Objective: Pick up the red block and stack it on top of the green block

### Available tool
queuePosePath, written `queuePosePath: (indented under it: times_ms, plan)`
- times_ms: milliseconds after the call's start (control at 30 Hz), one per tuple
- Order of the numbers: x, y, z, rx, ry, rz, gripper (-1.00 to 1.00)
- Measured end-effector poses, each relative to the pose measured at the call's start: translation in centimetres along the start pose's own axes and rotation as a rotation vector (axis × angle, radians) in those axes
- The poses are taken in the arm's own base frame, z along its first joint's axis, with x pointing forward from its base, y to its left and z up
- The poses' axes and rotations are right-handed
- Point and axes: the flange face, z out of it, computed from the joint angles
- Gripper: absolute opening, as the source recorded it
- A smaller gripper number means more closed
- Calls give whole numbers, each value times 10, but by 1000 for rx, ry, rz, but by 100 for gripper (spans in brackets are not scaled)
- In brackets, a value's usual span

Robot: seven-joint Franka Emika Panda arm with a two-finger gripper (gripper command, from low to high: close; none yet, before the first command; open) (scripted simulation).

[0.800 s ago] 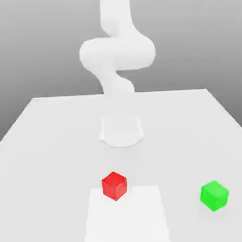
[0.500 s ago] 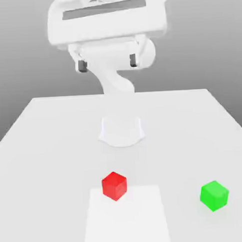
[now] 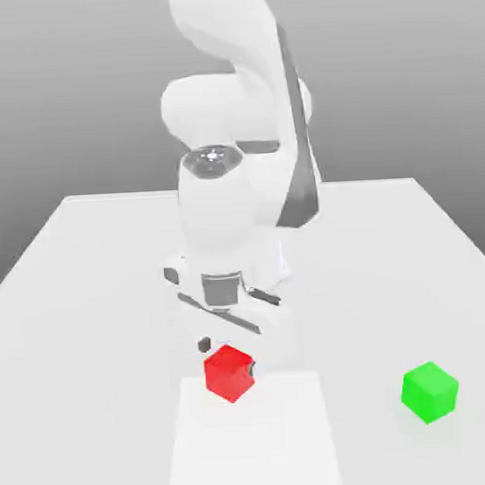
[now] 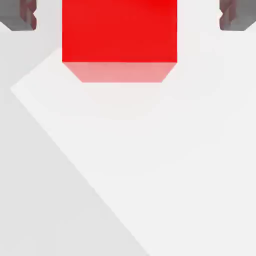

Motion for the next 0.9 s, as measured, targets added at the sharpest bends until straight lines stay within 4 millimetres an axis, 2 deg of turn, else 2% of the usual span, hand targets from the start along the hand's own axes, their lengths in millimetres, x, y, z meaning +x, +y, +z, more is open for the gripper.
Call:
queuePosePath:
  times_ms: [233, 500, 533, 633, 667, 733, 833, 900]
  plan:
    - [0, 0, 1, 1, 0, 0, -100]
    - [0, 0, -56, 0, 1, -1, -100]
    - [-9, -7, -61, 0, 4, -41, -100]
    - [-58, -37, -72, -1, 16, -235, -100]
    - [-81, -46, -76, -1, 18, -314, -100]
    - [-140, -57, -82, -1, 19, -497, -100]
    - [-220, -63, -92, -1, 12, -732, -100]
    - [-268, -57, -93, -1, 5, -863, -100]
